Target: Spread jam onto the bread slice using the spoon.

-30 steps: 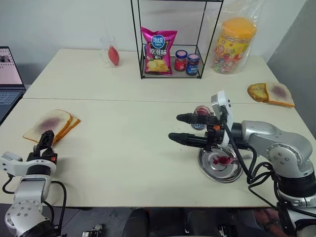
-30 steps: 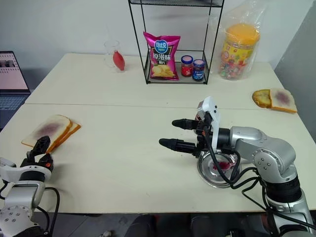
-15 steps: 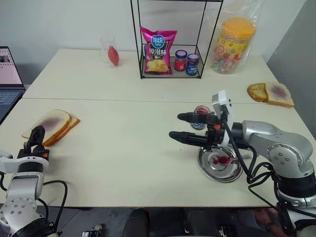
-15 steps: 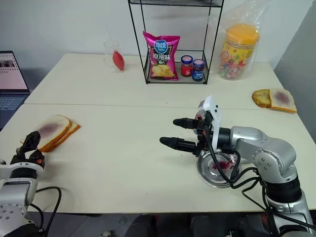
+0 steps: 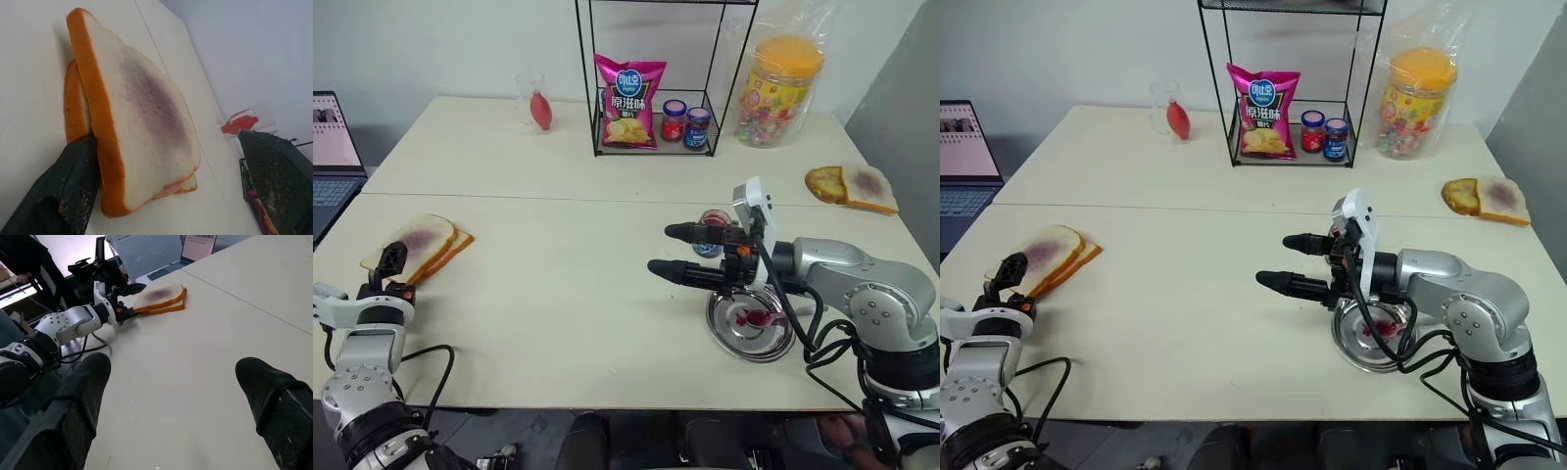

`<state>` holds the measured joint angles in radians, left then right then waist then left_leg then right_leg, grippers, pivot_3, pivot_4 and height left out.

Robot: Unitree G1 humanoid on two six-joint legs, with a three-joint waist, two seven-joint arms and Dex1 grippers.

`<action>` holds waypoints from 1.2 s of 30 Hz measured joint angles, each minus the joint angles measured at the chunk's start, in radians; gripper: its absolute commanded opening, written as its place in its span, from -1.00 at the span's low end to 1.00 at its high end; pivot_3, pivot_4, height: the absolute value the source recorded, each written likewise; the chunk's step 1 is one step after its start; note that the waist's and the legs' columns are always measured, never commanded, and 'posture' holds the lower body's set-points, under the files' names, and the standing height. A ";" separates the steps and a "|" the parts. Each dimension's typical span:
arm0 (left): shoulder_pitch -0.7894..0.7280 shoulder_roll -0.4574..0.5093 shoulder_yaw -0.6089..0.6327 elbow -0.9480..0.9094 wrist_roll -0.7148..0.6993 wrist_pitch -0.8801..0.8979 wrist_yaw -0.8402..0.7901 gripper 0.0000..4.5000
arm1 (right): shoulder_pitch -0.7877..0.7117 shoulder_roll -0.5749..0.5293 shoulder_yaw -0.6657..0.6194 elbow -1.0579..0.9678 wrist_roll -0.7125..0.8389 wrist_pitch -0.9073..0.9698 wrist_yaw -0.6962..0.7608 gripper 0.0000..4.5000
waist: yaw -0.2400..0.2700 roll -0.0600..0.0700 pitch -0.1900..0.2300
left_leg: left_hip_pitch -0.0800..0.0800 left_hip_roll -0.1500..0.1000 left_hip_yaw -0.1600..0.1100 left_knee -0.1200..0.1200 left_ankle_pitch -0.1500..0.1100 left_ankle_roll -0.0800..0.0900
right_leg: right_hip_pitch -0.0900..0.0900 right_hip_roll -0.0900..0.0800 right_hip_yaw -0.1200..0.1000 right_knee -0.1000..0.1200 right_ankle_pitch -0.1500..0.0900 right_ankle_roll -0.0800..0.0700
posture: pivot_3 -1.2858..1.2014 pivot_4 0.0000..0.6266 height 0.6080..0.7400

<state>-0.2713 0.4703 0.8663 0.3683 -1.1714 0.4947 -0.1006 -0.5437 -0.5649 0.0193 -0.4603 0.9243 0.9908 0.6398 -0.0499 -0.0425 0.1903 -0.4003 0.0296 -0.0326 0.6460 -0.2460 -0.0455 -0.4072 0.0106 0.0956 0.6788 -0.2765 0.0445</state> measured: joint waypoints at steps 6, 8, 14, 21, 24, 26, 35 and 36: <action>0.000 0.000 0.005 0.002 0.011 0.001 0.001 0.26 | 0.008 0.000 -0.008 -0.021 0.016 0.004 -0.031 1.00 | 0.001 0.000 0.000 | -0.001 0.000 0.000 0.000 0.000 0.000 | 0.000 0.000 0.000 0.000 0.000 0.000 | 0.03 -0.52 1.00; -0.001 0.000 0.005 0.003 0.011 0.001 0.002 0.10 | 0.011 0.000 -0.009 -0.023 0.021 0.004 -0.034 1.00 | 0.001 0.000 0.000 | -0.001 0.000 0.000 0.000 0.000 0.000 | 0.000 0.000 0.000 -0.001 0.000 0.000 | 0.03 -0.52 1.00; -0.015 0.000 0.006 0.003 0.013 0.002 0.015 -0.44 | 0.014 0.003 -0.009 -0.024 0.022 0.003 -0.052 1.00 | 0.001 0.000 0.000 | -0.001 0.000 0.000 0.000 0.000 0.000 | 0.000 0.000 0.000 -0.001 0.000 0.000 | 0.03 -0.52 1.00; -0.009 -0.001 0.030 -0.011 0.009 0.001 0.043 -0.98 | 0.014 0.017 -0.009 -0.024 0.024 0.003 -0.062 1.00 | -0.001 0.000 0.000 | -0.001 0.000 0.000 0.000 0.000 0.000 | 0.000 0.000 0.000 -0.001 0.000 -0.001 | 0.03 -0.52 1.00; -0.002 -0.001 0.042 -0.026 0.005 0.004 0.051 -0.98 | 0.010 0.025 -0.009 -0.024 0.029 0.003 -0.074 1.00 | -0.001 0.000 0.000 | -0.001 0.000 0.000 0.000 0.000 0.000 | 0.000 0.000 0.000 -0.001 0.000 -0.001 | 0.03 -0.52 1.00; -0.003 0.000 0.044 -0.034 0.003 0.004 0.057 -0.98 | 0.007 0.031 -0.009 -0.024 0.029 0.001 -0.075 1.00 | -0.002 0.000 0.000 | -0.001 0.000 0.000 0.000 0.000 0.000 | 0.000 0.000 0.000 -0.001 0.000 -0.001 | 0.03 -0.52 1.00; -0.053 0.175 -0.070 -0.154 0.035 0.126 0.010 -0.98 | 0.015 0.020 -0.035 -0.026 0.049 0.001 -0.073 1.00 | 0.003 -0.006 0.002 | -0.003 0.000 -0.003 0.000 0.000 0.000 | -0.001 0.000 -0.003 -0.001 0.000 -0.001 | 0.03 -0.52 1.00; -0.071 0.213 -0.096 -0.178 0.038 0.148 -0.022 -0.98 | 0.019 0.013 -0.044 -0.029 0.061 0.004 -0.073 1.00 | 0.004 -0.007 0.002 | -0.003 0.000 -0.003 0.000 0.000 0.000 | -0.001 0.000 -0.004 -0.002 0.000 -0.001 | 0.03 -0.52 1.00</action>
<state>-0.3419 0.6832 0.7702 0.1902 -1.1332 0.6423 -0.1226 -0.5242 -0.5523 -0.0247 -0.4893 0.9849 0.9947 0.5668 -0.0455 -0.0493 0.1924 -0.4034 0.0296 -0.0357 0.6460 -0.2459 -0.0459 -0.4079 0.0103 0.0920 0.6770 -0.2760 0.0435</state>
